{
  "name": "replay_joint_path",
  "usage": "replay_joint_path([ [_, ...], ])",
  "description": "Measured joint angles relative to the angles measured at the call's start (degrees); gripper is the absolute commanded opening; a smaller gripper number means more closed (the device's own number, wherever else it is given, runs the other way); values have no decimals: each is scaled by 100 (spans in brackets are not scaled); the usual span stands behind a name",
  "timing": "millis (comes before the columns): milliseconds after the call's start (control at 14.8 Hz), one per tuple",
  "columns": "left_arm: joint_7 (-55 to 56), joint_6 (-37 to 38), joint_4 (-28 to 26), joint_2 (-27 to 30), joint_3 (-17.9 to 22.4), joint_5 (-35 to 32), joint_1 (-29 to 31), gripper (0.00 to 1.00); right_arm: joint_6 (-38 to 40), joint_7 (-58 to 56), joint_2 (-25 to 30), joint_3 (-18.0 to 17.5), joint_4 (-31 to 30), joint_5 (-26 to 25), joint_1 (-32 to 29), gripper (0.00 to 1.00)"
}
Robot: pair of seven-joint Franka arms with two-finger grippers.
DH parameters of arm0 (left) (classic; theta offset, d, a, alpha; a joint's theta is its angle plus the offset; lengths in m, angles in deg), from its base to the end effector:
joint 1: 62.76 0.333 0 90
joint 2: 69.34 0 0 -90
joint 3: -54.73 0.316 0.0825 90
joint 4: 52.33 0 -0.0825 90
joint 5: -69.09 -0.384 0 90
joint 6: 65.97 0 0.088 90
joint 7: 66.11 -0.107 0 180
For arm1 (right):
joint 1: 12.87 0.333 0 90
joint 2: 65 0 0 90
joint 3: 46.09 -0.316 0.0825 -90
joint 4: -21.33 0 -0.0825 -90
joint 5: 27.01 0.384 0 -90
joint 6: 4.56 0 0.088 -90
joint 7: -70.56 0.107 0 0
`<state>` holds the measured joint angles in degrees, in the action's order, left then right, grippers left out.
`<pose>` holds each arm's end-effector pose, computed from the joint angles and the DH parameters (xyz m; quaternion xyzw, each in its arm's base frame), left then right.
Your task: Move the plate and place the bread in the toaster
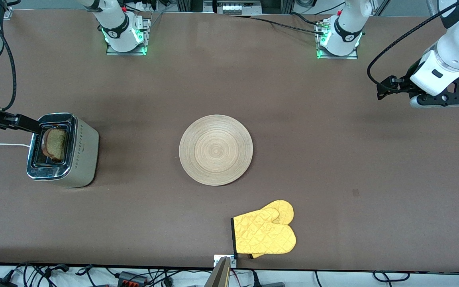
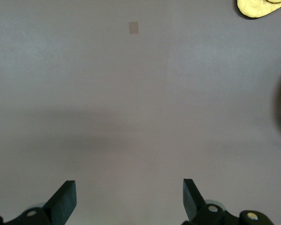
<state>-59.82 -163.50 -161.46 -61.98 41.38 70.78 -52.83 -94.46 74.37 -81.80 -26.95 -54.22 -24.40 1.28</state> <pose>0.5133 -0.0388 0.5443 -0.9988 -0.0290 0.0385 0.0035 0.6374 -0.0190 0.5761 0.9971 -0.0710 -0.0138 0.0246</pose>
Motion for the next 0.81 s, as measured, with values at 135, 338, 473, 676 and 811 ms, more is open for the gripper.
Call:
replay_joint_path([
  [135,-1,0,7,0,-8,0,0,100,-94,-7,42,-470,3,1,-523,100],
  [338,-2,0,9,0,-16,0,-2,100,-189,-96,124,-1333,2,-1,-1386,100],
  [473,-2,0,9,0,-15,0,-2,100,-195,-180,146,-1441,-2,-1,-1509,100],
  [676,-2,0,9,0,-16,0,-2,100,-196,-194,168,-1459,-68,-25,-1520,100],
  [811,-2,0,9,0,-16,0,-2,100,-200,-195,251,-1463,-191,-37,-1520,100],
])
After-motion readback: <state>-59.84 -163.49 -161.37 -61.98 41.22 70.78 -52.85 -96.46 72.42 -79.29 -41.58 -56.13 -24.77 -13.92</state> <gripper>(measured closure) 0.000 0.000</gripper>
